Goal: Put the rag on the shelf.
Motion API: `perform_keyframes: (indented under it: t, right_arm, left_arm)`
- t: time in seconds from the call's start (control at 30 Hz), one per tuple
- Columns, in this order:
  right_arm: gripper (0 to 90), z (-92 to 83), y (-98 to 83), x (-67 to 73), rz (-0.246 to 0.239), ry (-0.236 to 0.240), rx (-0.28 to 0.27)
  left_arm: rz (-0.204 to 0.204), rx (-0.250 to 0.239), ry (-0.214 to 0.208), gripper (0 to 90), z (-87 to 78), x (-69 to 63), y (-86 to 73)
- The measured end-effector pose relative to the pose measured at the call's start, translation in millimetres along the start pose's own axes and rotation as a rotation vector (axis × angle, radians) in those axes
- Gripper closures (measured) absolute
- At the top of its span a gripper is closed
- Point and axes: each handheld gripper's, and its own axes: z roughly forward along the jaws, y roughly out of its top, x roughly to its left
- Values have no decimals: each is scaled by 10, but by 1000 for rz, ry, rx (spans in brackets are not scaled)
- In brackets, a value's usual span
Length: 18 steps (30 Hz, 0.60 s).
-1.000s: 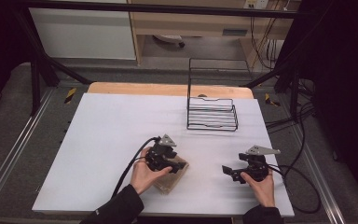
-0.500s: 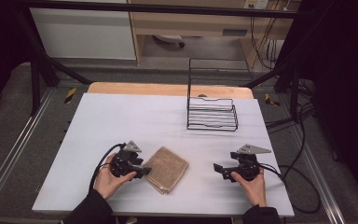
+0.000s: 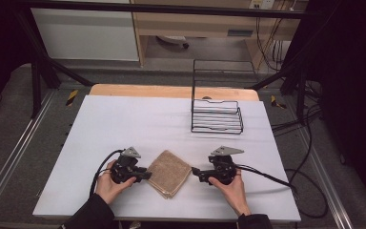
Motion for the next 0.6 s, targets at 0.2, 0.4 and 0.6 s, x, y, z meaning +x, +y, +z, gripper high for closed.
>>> perform_keyframes:
  t: [0.2,0.4,0.6]
  right_arm:
    - [361,215,29,148,-15,-14,26]
    - [534,293,17,163,24,2,50]
    - [642,310,-11,188,48,16,58]
  left_arm:
    - [-4,14,-26,789,-23,46,-5]
    - [2,5,-32,774,-10,61,-22]
    - [22,-10,-4,767,-3,18,-45]
